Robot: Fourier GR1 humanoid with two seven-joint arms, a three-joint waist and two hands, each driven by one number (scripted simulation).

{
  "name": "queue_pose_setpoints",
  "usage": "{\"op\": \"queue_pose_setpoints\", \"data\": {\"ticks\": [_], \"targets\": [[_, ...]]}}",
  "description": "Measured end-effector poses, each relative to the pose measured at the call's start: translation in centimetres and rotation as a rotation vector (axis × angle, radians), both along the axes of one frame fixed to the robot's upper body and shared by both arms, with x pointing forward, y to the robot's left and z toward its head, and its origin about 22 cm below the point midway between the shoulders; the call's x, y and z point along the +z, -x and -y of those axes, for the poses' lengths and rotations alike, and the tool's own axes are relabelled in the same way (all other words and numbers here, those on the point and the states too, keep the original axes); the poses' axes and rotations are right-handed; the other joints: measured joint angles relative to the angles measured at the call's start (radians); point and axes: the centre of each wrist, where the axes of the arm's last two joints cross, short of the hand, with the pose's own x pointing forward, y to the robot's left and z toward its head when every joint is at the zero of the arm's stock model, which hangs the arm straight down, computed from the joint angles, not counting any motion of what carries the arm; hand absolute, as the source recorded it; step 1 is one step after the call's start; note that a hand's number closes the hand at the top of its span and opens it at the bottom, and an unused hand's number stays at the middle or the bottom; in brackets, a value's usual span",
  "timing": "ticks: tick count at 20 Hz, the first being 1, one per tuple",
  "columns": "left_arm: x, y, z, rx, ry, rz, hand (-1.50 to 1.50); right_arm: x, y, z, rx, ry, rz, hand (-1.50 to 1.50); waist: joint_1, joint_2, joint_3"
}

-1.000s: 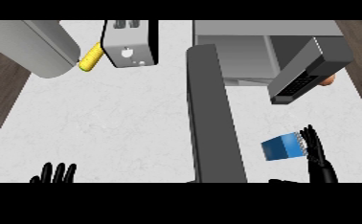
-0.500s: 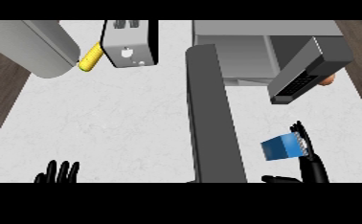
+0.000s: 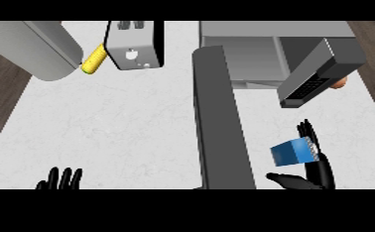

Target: Pick up the milk, place it into the microwave and close the microwave

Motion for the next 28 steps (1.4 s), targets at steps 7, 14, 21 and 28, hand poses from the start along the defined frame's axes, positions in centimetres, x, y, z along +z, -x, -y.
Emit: {"op": "queue_pose_setpoints", "data": {"ticks": [7,14,21,28], "targets": [[0.0,0.4,-1.0,-0.001,-0.004,0.006,-1.50,0.6,-2.4,-0.3,-0.029,0.078,0.035,1.50,0.005,0.001,0.000],[0.4,0.9,-0.9,-0.013,0.000,0.000,-1.50,0.5,-3.1,-0.5,-0.100,0.083,0.067,1.50,0.006,0.001,0.000],[-0.3,1.0,-0.6,-0.029,0.008,-0.003,-1.50,2.1,-7.9,-3.2,-0.091,0.027,0.099,1.50,0.018,0.006,0.001],[-0.3,1.2,-0.9,-0.040,0.015,0.004,-1.50,2.9,-10.2,-4.4,-0.097,-0.010,0.086,1.50,0.021,0.007,0.001]]}}
